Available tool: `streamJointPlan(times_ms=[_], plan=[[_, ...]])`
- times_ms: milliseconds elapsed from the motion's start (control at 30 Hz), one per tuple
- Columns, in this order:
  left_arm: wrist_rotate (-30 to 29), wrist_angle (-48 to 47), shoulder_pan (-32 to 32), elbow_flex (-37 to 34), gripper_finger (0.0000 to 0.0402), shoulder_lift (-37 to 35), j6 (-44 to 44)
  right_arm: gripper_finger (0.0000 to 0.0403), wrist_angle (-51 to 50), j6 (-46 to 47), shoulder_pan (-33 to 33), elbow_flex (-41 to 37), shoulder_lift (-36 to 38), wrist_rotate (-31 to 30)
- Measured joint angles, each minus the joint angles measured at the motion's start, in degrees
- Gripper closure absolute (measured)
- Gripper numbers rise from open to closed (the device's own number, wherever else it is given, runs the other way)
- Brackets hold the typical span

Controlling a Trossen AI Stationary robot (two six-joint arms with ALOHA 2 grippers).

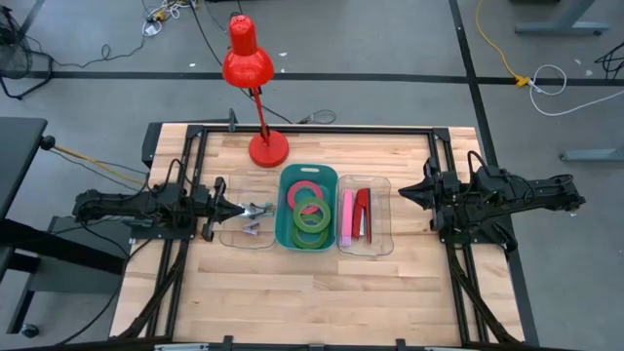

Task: Pick and place Stapler, Stapler remover, tape
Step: Return to Home Position

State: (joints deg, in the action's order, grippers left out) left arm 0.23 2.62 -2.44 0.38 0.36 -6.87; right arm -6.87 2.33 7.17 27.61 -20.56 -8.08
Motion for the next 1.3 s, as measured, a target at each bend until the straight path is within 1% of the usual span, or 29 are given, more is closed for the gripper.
streamJointPlan(times_ms=[633, 767, 833, 1000, 1167, 1300], plan=[[0.0, 0.17, 0.0, 0.0, 0.0383, 0.0, 0.02, 0.0382, 0.31, -0.49, 0.01, 0.0, 0.16, -0.02], [0.0, 0.17, 0.0, 0.0, 0.0383, 0.0, 0.01, 0.0382, 6.49, 1.16, 0.01, -0.25, 0.7, 0.21], [0.0, 0.17, 0.0, 0.0, 0.0383, 0.0, 0.0, 0.0382, 11.37, 1.29, -0.01, -1.56, 1.57, 0.7], [0.0, 0.17, 0.0, 0.0, 0.0383, 0.0, 0.02, 0.0382, 20.88, -4.3, -0.03, -7.93, 4.34, 2.65], [0.01, 0.17, 0.0, 0.0, 0.0383, 0.0, 0.01, 0.0382, 27.91, -4.99, -1.21, -16.2, 7.44, 3.75], [0.02, 0.17, 0.0, 0.0, 0.0383, -0.02, 0.01, 0.0382, 30.36, -5.4, -3.26, -20.15, 9.92, 7.31]])
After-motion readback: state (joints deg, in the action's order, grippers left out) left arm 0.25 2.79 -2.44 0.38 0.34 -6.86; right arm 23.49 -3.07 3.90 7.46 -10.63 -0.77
